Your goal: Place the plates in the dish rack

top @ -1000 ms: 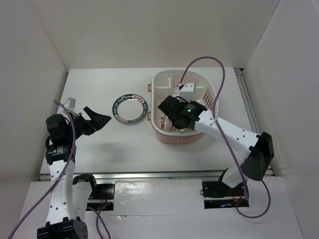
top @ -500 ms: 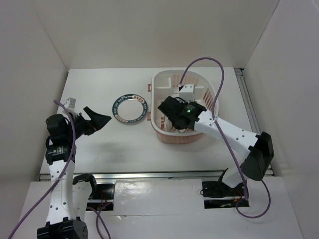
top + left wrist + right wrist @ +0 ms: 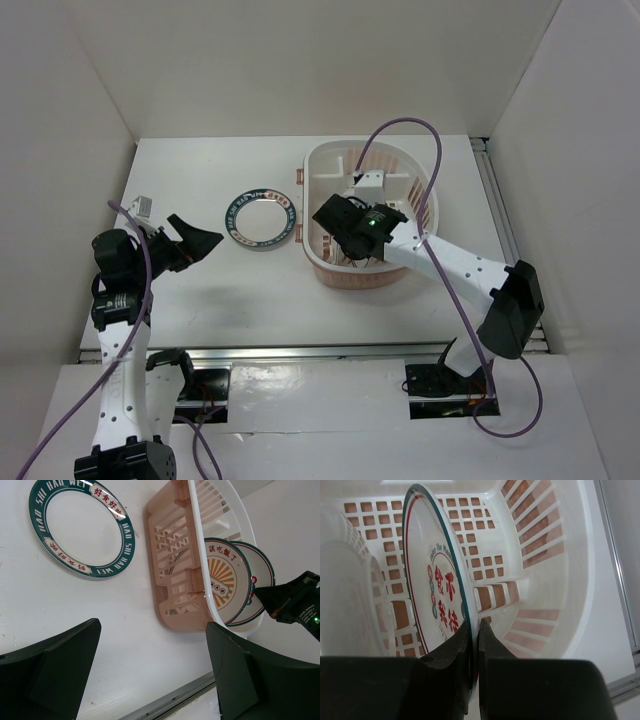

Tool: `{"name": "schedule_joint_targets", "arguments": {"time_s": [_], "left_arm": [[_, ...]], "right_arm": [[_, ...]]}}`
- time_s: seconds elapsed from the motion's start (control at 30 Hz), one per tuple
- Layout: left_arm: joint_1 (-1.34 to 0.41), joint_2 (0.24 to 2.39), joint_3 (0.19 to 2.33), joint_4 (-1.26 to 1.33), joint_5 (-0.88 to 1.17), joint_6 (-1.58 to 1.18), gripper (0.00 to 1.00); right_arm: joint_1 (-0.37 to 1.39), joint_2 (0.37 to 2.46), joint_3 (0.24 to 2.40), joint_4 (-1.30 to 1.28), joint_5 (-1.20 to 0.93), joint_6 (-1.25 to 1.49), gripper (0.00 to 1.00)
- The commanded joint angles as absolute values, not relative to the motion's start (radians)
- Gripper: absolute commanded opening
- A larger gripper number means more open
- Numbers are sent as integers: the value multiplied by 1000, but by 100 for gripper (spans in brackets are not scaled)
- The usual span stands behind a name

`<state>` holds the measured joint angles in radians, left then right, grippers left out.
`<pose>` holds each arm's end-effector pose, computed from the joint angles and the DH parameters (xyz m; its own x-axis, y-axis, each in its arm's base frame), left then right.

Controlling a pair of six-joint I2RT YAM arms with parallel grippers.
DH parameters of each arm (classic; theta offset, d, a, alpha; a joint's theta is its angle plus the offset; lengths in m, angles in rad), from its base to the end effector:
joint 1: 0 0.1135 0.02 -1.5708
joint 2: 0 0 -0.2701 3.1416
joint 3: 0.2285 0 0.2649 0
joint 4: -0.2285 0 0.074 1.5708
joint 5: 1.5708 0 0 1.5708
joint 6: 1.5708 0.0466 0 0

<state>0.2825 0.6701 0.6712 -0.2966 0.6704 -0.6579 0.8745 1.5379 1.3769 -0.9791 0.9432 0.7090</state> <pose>0.1732 0.0201 0.3094 -0.4368 -0.6257 -0.6464 0.1078 0.6769 -0.7281 0.2327 0.2196 0.3092 -0.5946 -0.1151 -0.7958 0.2020 0.9366 -0.2864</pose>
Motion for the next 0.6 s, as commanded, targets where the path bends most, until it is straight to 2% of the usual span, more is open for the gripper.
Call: {"name": "schedule_joint_targets", "arguments": {"time_s": [0.0,0.33,0.57], "left_arm": [[282,657,690,-278,690,-643,100],[282,657,690,-278,690,-643,100],[282,657,699,-278,690,-643,100]], "right_arm": [[873,1545,1370,-936,992,724,0],[900,1575,1361,-956,1002,779,0],[919,1594,1381,-986,1014,814,11]]}}
